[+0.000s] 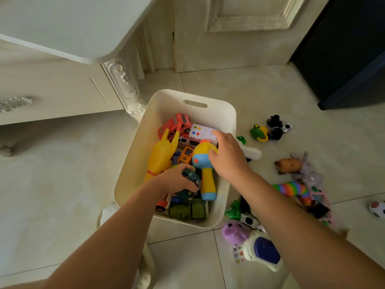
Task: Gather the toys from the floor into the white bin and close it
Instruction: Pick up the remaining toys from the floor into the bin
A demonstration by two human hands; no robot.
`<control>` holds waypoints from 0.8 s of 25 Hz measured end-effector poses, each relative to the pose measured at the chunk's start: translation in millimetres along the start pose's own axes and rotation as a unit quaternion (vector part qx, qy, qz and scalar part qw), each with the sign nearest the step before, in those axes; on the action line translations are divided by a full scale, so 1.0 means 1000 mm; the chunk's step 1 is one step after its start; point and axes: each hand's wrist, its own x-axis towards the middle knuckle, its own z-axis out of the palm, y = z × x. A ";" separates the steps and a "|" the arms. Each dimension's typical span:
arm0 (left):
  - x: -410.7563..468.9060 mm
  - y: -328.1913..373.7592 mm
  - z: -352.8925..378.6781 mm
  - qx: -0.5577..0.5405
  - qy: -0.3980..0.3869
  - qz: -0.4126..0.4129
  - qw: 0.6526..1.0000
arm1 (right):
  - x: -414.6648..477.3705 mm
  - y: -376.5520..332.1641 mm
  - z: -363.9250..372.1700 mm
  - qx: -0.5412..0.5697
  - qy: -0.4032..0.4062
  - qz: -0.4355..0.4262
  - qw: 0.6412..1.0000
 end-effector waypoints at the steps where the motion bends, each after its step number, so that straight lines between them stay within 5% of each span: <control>1: -0.001 0.000 0.005 0.040 -0.009 0.021 0.999 | -0.004 0.003 -0.003 0.016 0.000 -0.005 1.000; 7: 0.009 0.000 0.018 0.240 0.021 0.057 0.969 | -0.021 0.022 -0.013 0.115 0.104 0.012 0.988; 11: 0.021 -0.013 0.035 0.429 0.129 0.086 0.890 | -0.033 0.070 -0.021 0.171 0.115 0.132 0.970; 15: 0.024 0.012 0.027 0.392 0.185 0.057 0.899 | -0.045 0.154 -0.041 0.279 0.109 0.311 0.902; 18: 0.008 0.072 0.029 0.219 0.386 0.196 0.875 | -0.067 0.214 -0.045 0.279 0.076 0.362 0.886; 20: -0.007 0.110 0.054 0.178 0.413 0.294 0.844 | -0.080 0.244 -0.034 0.273 0.060 0.385 0.880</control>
